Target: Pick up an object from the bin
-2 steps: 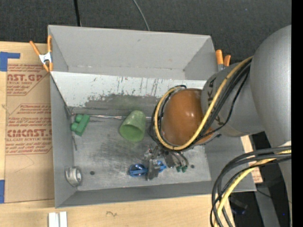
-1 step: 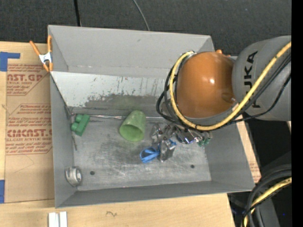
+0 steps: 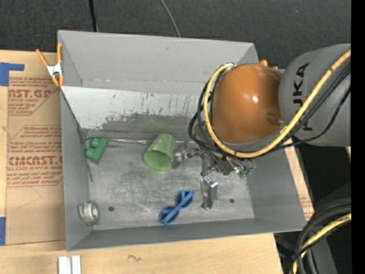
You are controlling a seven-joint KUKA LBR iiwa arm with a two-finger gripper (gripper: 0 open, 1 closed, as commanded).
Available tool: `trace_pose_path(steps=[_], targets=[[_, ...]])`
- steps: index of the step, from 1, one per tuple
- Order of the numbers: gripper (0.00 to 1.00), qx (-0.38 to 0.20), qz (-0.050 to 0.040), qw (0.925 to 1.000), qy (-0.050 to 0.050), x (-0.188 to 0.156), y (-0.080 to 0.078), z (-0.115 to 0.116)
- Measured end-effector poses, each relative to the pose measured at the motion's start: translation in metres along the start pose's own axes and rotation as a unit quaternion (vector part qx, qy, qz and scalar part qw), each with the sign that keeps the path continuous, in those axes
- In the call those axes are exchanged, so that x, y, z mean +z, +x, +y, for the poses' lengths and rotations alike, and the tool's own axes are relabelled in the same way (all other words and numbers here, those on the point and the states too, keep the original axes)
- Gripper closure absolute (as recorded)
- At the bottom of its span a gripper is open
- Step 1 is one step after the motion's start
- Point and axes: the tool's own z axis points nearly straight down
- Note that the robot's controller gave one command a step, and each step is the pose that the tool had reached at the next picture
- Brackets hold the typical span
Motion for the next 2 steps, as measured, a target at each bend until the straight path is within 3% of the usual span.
trace_pose_path(steps=[1,2], targets=[[0.0,-0.045,-0.0005,0.999,0.0,0.1247,0.0156,-0.0218],[1.0,-0.044,0.0004,0.999,-0.001,0.1216,0.0154,-0.0211]])
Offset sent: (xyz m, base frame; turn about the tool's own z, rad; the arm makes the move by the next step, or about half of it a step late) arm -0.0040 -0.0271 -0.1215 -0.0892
